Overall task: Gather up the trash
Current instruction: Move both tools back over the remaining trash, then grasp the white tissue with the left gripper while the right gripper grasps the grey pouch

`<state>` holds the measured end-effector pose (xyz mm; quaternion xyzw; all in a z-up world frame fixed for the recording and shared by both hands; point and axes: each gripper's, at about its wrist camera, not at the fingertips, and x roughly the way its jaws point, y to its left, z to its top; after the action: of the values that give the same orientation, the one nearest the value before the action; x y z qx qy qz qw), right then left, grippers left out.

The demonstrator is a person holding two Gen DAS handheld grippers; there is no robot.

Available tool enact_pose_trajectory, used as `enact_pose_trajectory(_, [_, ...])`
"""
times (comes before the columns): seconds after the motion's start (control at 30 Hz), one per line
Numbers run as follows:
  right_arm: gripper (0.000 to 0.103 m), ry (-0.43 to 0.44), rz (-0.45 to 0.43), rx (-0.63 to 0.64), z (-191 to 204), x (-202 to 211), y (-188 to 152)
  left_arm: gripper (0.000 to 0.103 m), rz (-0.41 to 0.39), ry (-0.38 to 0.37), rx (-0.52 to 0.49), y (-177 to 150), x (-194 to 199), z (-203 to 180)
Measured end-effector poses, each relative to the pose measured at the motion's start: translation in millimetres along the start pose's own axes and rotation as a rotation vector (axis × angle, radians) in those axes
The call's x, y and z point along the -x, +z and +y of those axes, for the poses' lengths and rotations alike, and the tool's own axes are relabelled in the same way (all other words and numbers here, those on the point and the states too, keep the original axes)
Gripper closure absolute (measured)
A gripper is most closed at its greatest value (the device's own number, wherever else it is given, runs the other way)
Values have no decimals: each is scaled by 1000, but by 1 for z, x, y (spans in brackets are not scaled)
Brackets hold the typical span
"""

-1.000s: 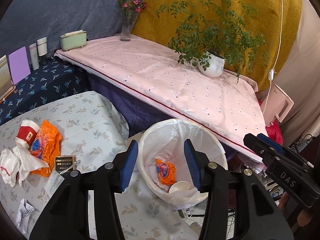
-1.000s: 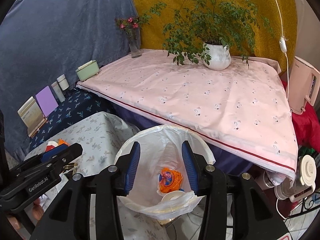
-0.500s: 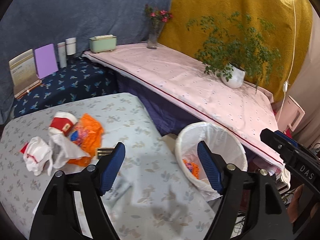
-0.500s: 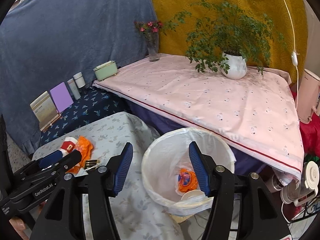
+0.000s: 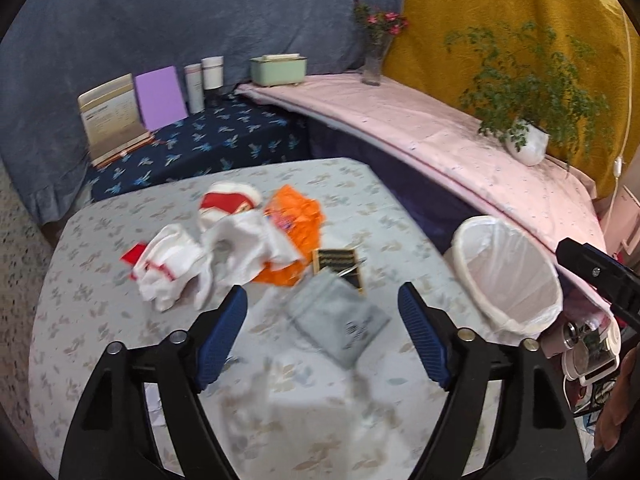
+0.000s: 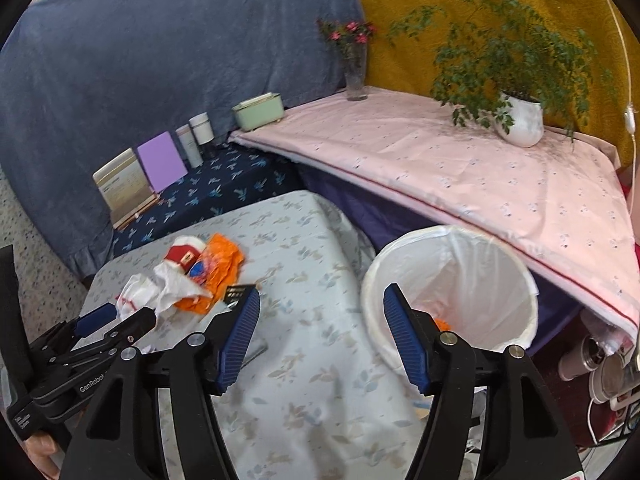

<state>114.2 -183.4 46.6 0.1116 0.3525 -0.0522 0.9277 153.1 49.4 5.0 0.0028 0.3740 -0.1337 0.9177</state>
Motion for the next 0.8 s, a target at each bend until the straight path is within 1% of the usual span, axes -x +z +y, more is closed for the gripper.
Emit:
enact_pose_trajectory(0.17, [41, 29, 46, 24, 25, -16, -16, 17, 11, 85, 27, -21, 1, 35])
enact_pose_trajectory(0.4, [41, 56, 100, 42, 52, -37, -35, 17, 53, 160, 54, -50, -8, 75])
enact_pose_trajectory(0.5, [41, 59, 125, 51, 63, -49, -42, 17, 81, 173, 70, -59, -14, 89])
enact_pose_trajectory(0.6, [41, 56, 144, 57, 70, -59, -47, 17, 111, 167, 99, -68, -22, 103])
enact_pose_trajectory(0.8, [41, 45, 188, 56, 82, -85, -58, 18, 148, 157, 117, -78, -32, 119])
